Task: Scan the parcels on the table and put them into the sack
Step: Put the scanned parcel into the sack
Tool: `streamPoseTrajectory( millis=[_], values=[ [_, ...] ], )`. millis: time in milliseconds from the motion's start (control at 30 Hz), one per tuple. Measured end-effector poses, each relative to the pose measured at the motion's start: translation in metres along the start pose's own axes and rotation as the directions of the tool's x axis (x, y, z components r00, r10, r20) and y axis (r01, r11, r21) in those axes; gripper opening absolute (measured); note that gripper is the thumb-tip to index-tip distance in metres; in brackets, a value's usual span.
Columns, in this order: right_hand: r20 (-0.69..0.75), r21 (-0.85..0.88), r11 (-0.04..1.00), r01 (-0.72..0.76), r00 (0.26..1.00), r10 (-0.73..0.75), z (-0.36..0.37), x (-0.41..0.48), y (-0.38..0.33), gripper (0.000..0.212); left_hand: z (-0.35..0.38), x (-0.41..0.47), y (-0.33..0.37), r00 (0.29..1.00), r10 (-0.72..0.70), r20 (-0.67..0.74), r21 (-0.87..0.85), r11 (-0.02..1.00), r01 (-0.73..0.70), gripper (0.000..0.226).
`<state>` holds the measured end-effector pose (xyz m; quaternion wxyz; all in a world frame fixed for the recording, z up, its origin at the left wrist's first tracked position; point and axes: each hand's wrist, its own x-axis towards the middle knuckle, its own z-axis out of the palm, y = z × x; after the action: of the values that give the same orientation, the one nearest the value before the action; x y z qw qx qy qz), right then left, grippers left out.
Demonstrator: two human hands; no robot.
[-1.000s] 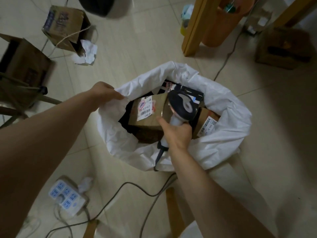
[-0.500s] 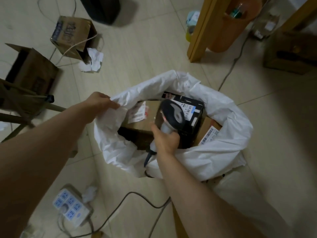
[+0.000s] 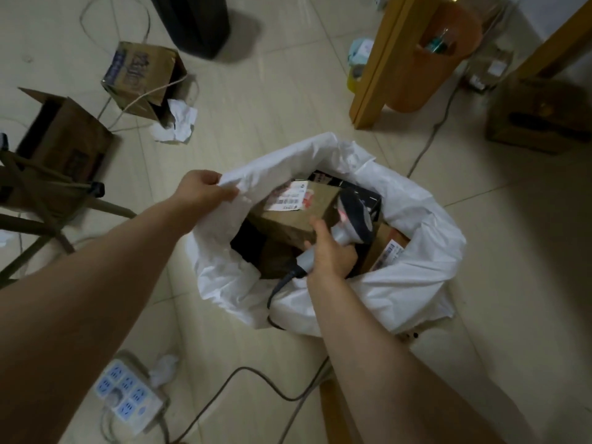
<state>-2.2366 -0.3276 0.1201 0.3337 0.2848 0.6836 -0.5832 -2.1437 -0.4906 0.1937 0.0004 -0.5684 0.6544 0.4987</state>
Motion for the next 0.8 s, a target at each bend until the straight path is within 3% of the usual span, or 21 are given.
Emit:
streamPoseTrajectory(
  millis=[67, 167, 233, 333, 467, 533, 633, 700, 800],
  values=[
    [-0.028, 0.075, 0.997, 0.021, 0.999, -0.019, 0.004, -0.001, 0.009, 0.052, 0.006, 0.0, 0.001, 1.0, -0.002, 0.029, -0.036, 0.999, 0.003, 0.008],
    [-0.027, -0.083, 0.991, 0.107, 0.994, -0.109, 0.026, -0.004, 0.015, 0.063, 0.017, 0.001, 0.004, 0.977, -0.008, 0.212, -0.064, 0.998, 0.022, 0.008],
    [0.026, -0.163, 0.983, 0.083, 0.996, -0.08, 0.04, 0.0, 0.007, 0.067, 0.015, 0.005, 0.004, 0.97, -0.004, 0.245, -0.022, 1.0, 0.009, 0.009],
    [0.096, -0.17, 0.985, 0.004, 0.995, 0.012, 0.039, 0.011, -0.018, 0.077, 0.005, 0.014, 0.005, 0.994, -0.025, 0.111, -0.02, 0.999, 0.027, 0.013],
    [0.051, -0.247, 0.969, -0.02, 0.998, 0.033, 0.018, 0.017, -0.014, 0.082, 0.001, 0.019, -0.003, 0.999, 0.028, -0.044, 0.069, 0.997, -0.025, 0.017],
    [0.064, -0.285, 0.959, 0.001, 0.998, 0.018, 0.007, 0.018, -0.008, 0.066, 0.007, 0.02, -0.012, 0.995, 0.06, -0.082, 0.145, 0.988, -0.048, 0.024],
    [0.096, -0.171, 0.985, 0.011, 0.995, 0.005, -0.01, 0.0, -0.017, 0.033, 0.015, 0.017, -0.013, 0.985, 0.056, -0.161, 0.305, 0.952, -0.004, 0.055],
    [0.087, -0.092, 0.995, -0.039, 0.995, 0.047, -0.025, -0.015, -0.027, 0.032, 0.023, 0.004, -0.002, 0.969, 0.122, -0.215, 0.484, 0.875, -0.003, 0.068],
    [0.147, -0.02, 1.0, -0.017, 0.989, 0.02, -0.056, -0.046, -0.052, 0.032, 0.044, -0.02, 0.027, 0.96, 0.231, -0.159, 0.543, 0.832, -0.11, 0.07]
  ],
)
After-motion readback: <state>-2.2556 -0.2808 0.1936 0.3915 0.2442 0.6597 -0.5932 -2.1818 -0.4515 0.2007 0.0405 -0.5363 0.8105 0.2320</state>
